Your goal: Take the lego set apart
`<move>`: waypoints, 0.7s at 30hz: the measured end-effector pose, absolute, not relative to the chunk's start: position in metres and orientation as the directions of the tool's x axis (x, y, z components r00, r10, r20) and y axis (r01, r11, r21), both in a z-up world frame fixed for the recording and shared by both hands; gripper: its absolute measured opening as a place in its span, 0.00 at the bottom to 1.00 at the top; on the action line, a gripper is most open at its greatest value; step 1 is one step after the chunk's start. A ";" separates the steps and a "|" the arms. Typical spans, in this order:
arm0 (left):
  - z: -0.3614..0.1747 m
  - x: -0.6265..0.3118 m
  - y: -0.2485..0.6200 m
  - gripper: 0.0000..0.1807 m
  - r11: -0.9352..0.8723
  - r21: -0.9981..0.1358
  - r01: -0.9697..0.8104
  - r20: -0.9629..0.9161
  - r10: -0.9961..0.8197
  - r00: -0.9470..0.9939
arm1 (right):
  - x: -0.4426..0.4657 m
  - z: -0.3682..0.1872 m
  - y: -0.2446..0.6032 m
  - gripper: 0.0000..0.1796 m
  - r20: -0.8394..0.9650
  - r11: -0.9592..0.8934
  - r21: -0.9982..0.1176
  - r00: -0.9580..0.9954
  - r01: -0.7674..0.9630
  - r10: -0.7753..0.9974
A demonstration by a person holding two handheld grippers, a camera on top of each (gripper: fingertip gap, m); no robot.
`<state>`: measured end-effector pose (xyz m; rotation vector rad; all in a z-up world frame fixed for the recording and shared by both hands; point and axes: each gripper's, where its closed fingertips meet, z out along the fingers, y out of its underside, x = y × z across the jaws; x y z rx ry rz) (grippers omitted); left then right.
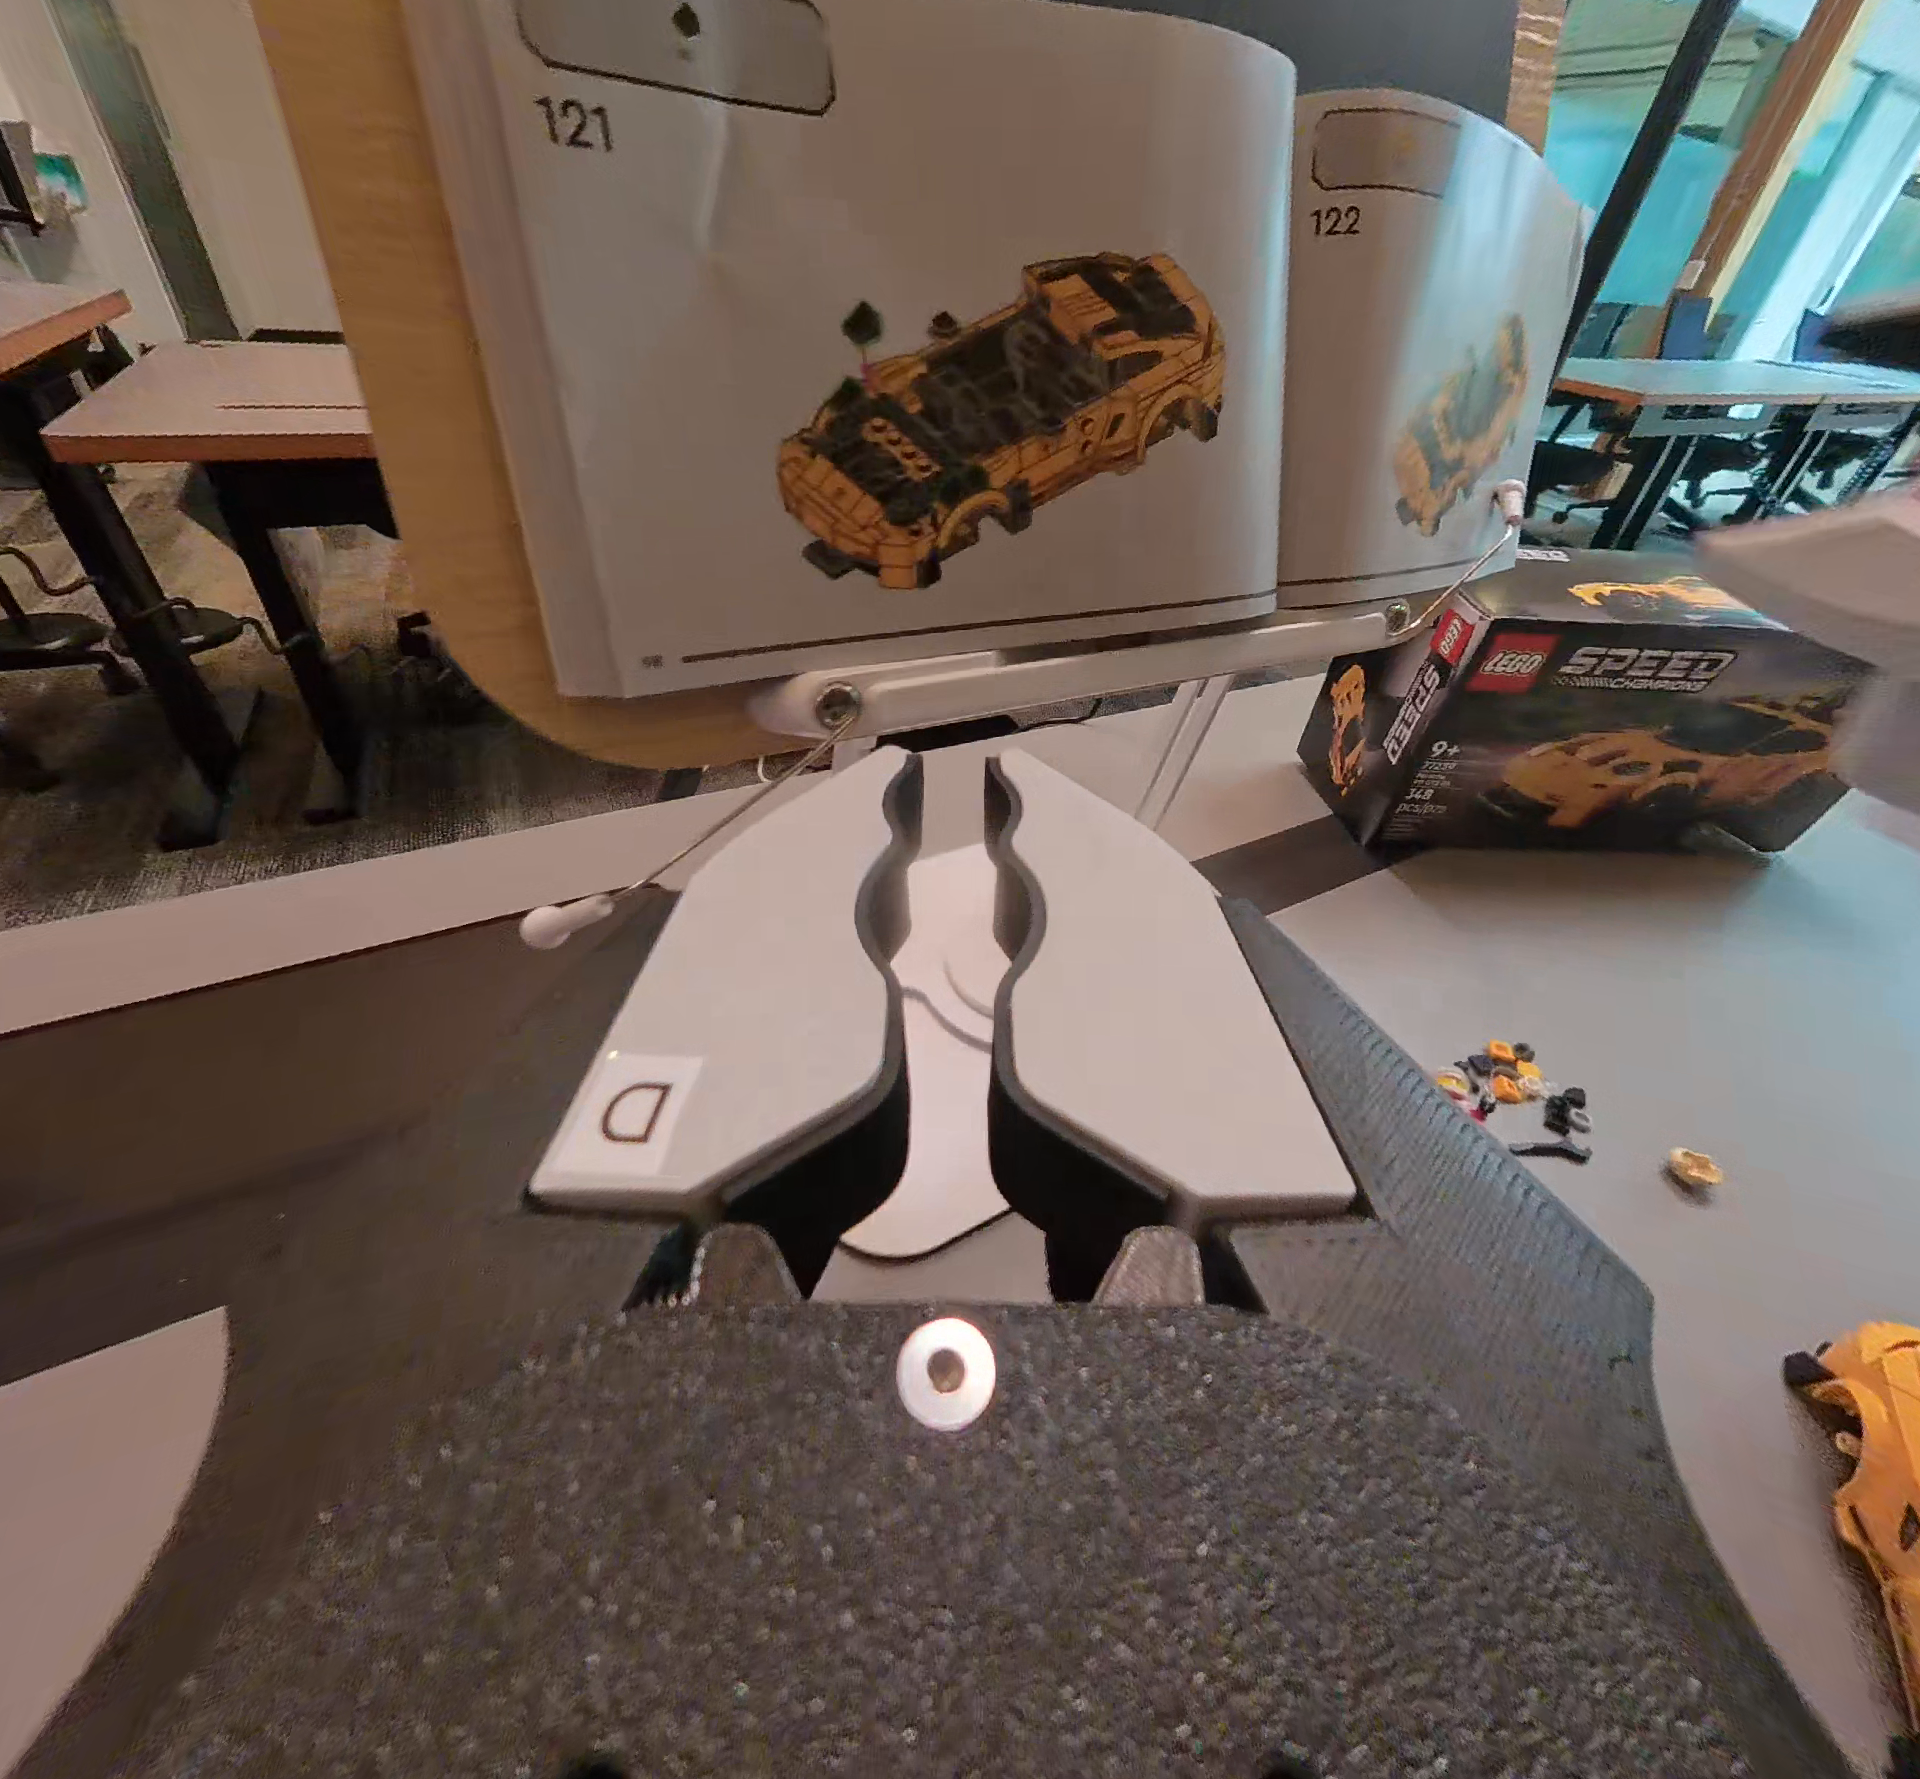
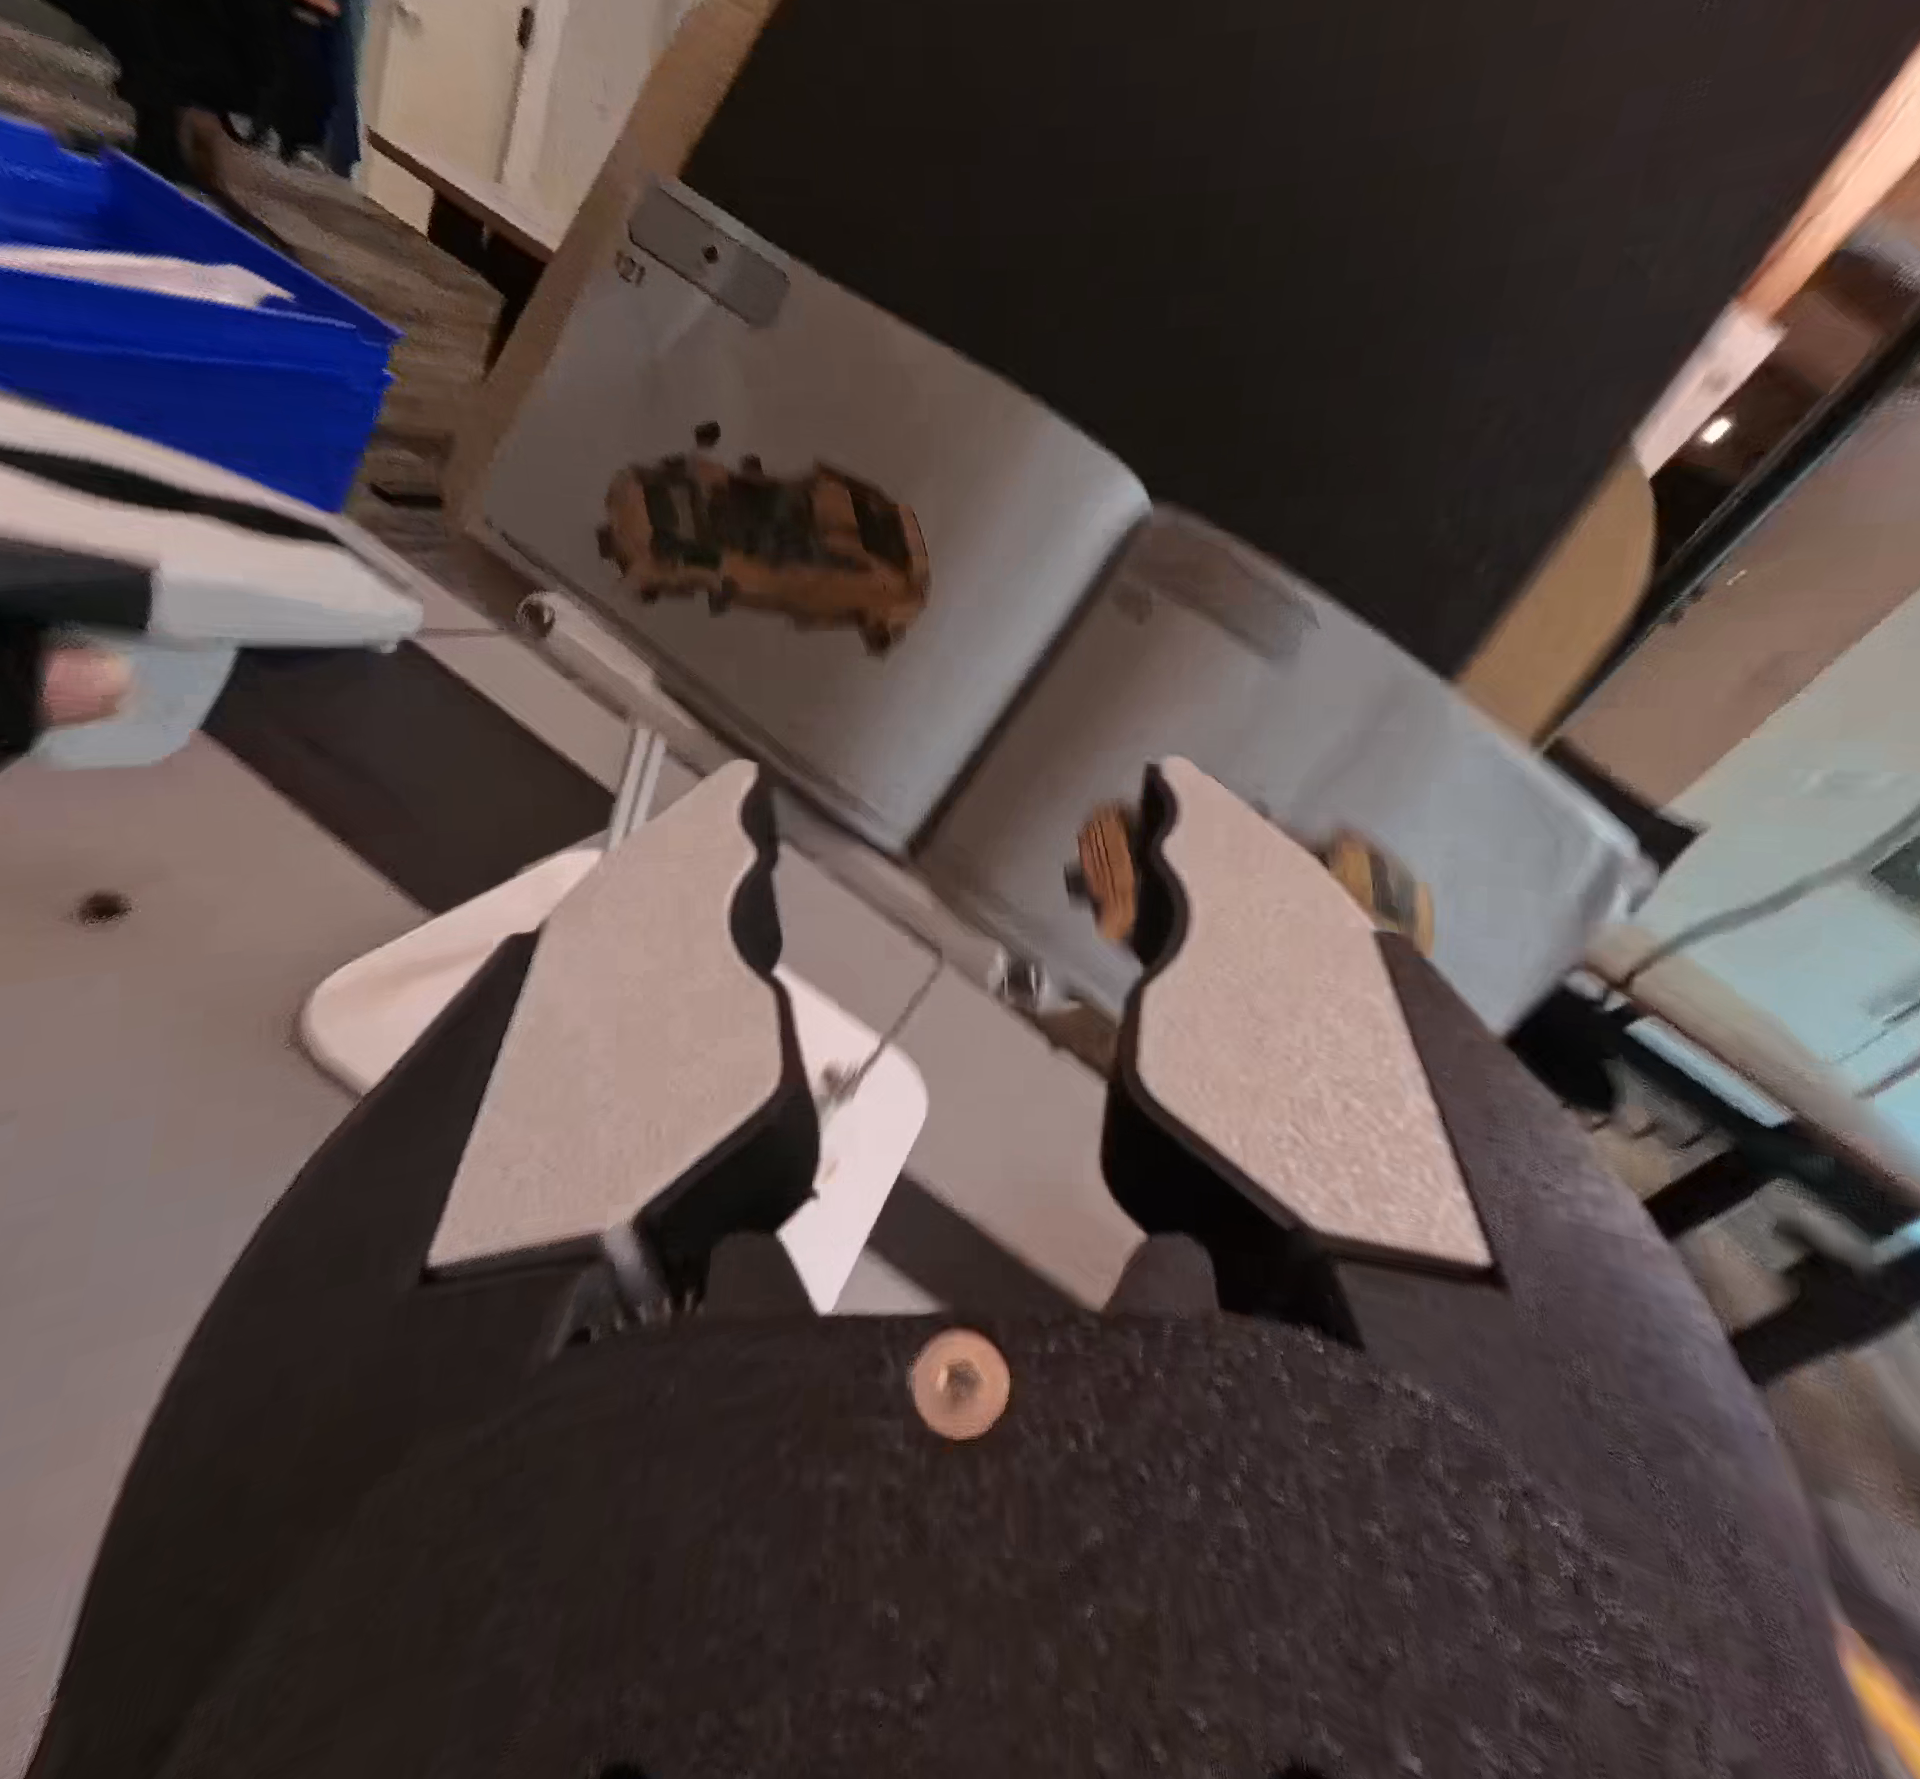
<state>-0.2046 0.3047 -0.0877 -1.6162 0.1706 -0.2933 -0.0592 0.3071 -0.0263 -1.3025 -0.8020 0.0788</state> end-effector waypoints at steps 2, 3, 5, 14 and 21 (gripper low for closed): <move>-0.090 -0.210 0.303 0.06 -0.070 -0.995 0.074 0.091 -0.286 0.954 | -0.096 -0.015 0.325 0.45 0.549 0.341 -0.834 0.714 0.434 0.434; -0.090 -0.213 0.303 0.06 -0.066 -0.995 0.080 0.096 -0.289 0.953 | -0.112 -0.012 0.337 0.50 0.563 0.332 -0.825 0.713 0.457 0.418; -0.087 -0.218 0.301 0.06 -0.057 -0.994 0.090 0.103 -0.286 0.953 | -0.133 -0.013 0.364 0.58 0.547 0.270 -0.837 0.735 0.475 0.400; -0.066 -0.238 0.294 0.06 -0.006 -0.989 0.147 0.142 -0.299 0.944 | -0.137 -0.009 0.409 0.33 0.561 0.227 -0.826 0.792 0.516 0.241; -0.066 -0.233 0.294 0.06 -0.011 -0.990 0.143 0.140 -0.319 0.937 | -0.101 0.000 0.398 0.17 0.435 0.239 -0.897 0.842 0.373 0.319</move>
